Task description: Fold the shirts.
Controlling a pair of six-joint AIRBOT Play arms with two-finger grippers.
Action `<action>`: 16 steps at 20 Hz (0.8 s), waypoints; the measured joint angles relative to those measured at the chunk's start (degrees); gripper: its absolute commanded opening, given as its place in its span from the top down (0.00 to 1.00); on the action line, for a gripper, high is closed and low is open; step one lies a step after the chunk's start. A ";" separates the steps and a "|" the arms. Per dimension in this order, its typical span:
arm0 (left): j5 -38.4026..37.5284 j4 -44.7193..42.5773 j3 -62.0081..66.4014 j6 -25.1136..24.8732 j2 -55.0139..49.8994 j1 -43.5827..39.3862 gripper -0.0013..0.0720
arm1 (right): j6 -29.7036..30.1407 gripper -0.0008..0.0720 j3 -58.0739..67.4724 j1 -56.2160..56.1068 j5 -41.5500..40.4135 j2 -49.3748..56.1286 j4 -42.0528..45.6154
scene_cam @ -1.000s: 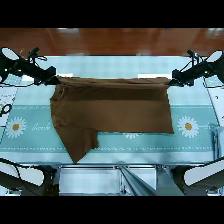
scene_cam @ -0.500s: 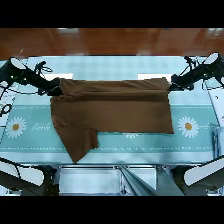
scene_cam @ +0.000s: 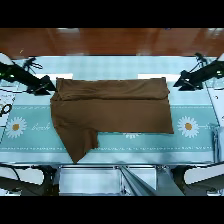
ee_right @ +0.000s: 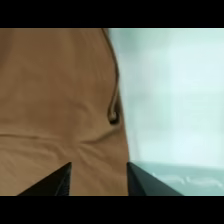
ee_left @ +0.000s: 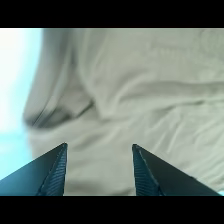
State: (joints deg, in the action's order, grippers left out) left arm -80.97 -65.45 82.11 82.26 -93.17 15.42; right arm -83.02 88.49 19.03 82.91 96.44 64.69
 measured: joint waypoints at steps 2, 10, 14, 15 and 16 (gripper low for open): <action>0.24 -0.63 -5.84 0.26 5.95 2.51 0.32 | 0.20 0.43 -6.29 3.21 -0.42 -5.90 0.57; 8.20 5.11 -47.45 -6.32 35.91 16.00 0.29 | 10.64 0.43 -54.12 11.61 -17.66 -36.89 -13.60; 9.09 8.68 -56.50 -5.79 40.96 19.23 0.29 | 14.62 0.43 -61.72 12.39 -18.14 -44.24 -21.00; 9.14 8.96 -57.66 -5.35 40.98 19.61 0.29 | 15.17 0.43 -62.53 12.44 -18.25 -45.13 -22.38; 9.05 9.20 -58.53 -5.18 40.72 19.80 0.29 | 15.56 0.43 -63.17 12.50 -17.97 -45.75 -22.99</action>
State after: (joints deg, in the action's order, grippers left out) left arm -71.92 -56.25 23.57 77.08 -52.45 35.22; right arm -67.46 25.32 31.53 64.95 50.70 41.69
